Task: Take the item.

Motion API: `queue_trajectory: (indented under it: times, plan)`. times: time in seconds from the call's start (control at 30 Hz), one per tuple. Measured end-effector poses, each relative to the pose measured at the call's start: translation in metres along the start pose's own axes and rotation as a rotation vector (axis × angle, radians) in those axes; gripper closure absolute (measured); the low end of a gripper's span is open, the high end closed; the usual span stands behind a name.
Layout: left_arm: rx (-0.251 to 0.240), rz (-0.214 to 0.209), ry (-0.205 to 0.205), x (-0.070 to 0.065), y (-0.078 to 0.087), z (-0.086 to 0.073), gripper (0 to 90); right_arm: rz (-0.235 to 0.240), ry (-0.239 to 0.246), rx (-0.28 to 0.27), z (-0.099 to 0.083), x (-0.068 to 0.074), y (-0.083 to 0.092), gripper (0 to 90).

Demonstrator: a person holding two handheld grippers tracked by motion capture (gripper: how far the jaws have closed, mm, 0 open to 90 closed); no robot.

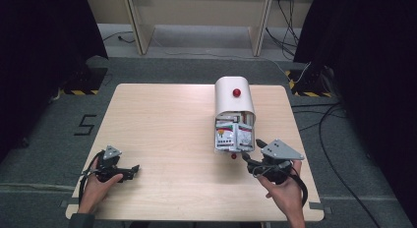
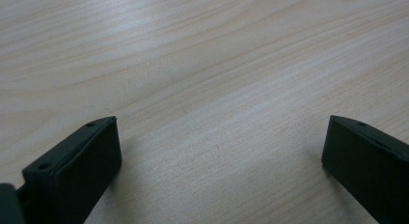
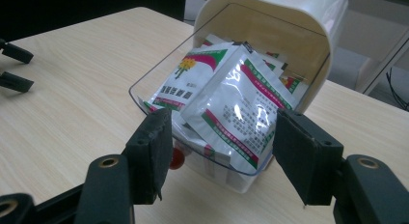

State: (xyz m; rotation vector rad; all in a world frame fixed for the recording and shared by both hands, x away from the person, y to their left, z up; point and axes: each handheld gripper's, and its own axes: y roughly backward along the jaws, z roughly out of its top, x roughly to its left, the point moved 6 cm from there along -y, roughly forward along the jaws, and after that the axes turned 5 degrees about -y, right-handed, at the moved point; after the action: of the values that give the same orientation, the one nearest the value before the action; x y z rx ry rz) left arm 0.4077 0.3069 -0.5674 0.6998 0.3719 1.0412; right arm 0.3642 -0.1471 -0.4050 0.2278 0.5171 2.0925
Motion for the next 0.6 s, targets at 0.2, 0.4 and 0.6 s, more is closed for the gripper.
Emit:
queue_trajectory:
  times: [0.2, 0.4, 0.6]
  plan:
    - [0.0, 0.001, 0.0, 0.0, 0.0, 0.0, 0.0, -0.002, 0.024, 0.003, 0.006, 0.005, -0.01, 42.1]
    - [0.0, 0.001, 0.0, 0.0, 0.0, 0.0, 0.0, -0.01, 0.036, 0.021, 0.005, 0.006, -0.02, 42.6]
    - [0.0, 0.001, 0.001, 0.0, 0.0, 0.0, 0.0, -0.06, 0.074, 0.027, 0.009, 0.005, -0.025, 44.0]
